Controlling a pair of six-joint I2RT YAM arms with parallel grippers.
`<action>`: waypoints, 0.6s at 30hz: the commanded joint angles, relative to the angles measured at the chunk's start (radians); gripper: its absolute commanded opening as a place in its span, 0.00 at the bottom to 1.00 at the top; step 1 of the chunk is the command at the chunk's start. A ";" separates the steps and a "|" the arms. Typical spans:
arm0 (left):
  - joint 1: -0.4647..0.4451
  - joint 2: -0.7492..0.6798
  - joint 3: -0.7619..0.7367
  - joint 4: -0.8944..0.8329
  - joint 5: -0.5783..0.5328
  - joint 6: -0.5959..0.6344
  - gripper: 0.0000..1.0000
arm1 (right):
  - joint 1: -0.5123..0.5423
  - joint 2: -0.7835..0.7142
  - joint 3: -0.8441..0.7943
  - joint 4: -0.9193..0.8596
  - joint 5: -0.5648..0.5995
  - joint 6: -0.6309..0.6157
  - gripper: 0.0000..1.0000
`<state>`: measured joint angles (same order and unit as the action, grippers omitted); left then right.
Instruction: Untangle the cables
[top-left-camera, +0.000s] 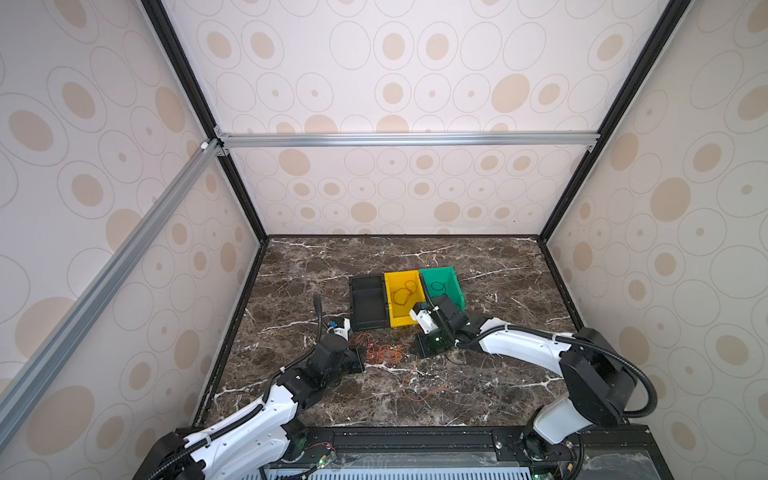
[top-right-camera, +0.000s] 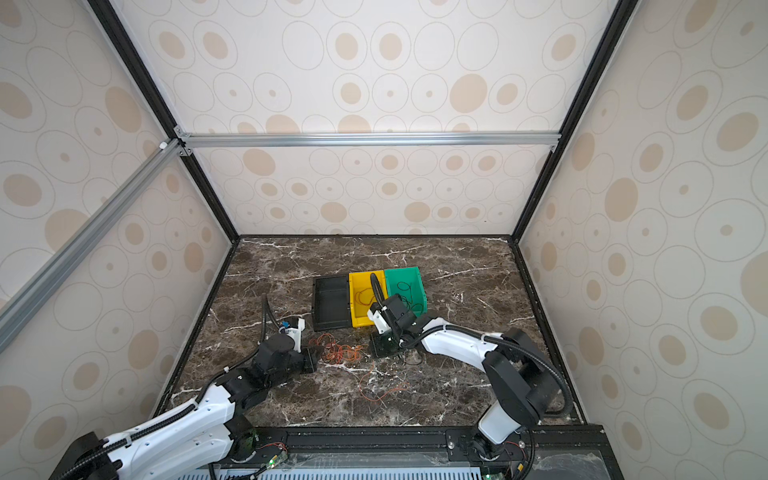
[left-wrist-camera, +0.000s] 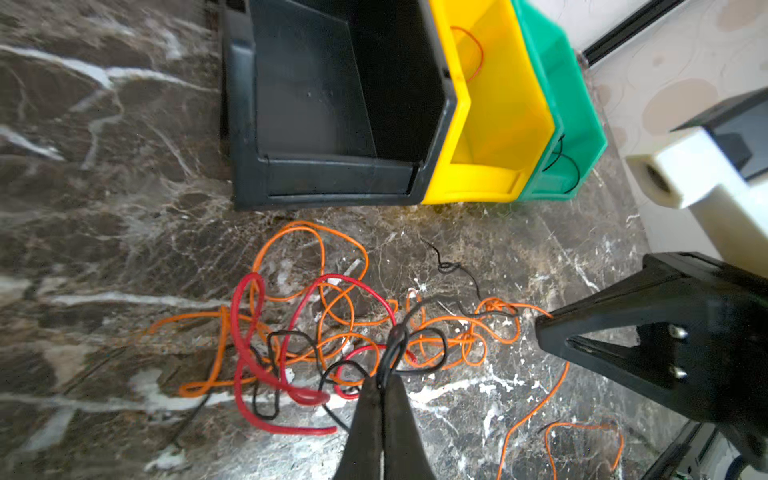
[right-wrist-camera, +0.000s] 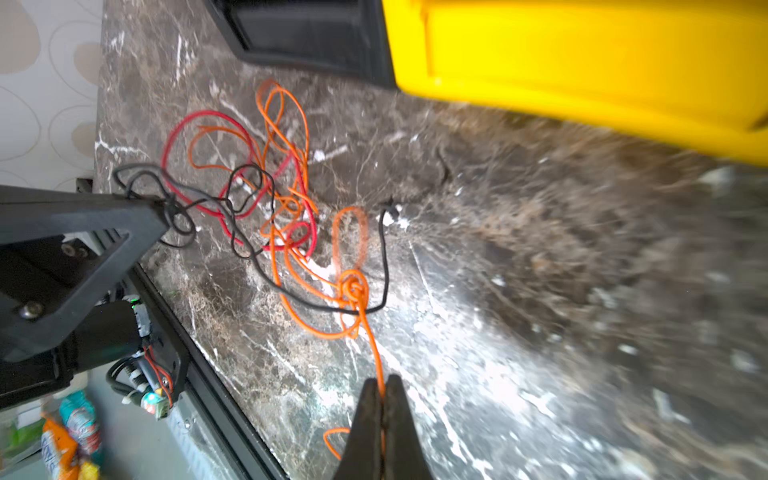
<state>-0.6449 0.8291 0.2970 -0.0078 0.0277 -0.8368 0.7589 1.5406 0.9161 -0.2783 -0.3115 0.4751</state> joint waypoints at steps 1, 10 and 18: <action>0.033 -0.032 -0.015 -0.071 -0.026 -0.029 0.00 | 0.003 -0.056 0.029 -0.114 0.149 -0.048 0.00; 0.123 -0.086 -0.035 -0.198 -0.081 -0.093 0.00 | -0.049 -0.148 0.045 -0.232 0.291 -0.049 0.00; 0.173 -0.162 -0.043 -0.302 -0.140 -0.148 0.00 | -0.078 -0.171 0.065 -0.329 0.416 -0.055 0.00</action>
<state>-0.4889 0.6933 0.2607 -0.2405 -0.0597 -0.9390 0.6876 1.3911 0.9478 -0.5293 0.0238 0.4320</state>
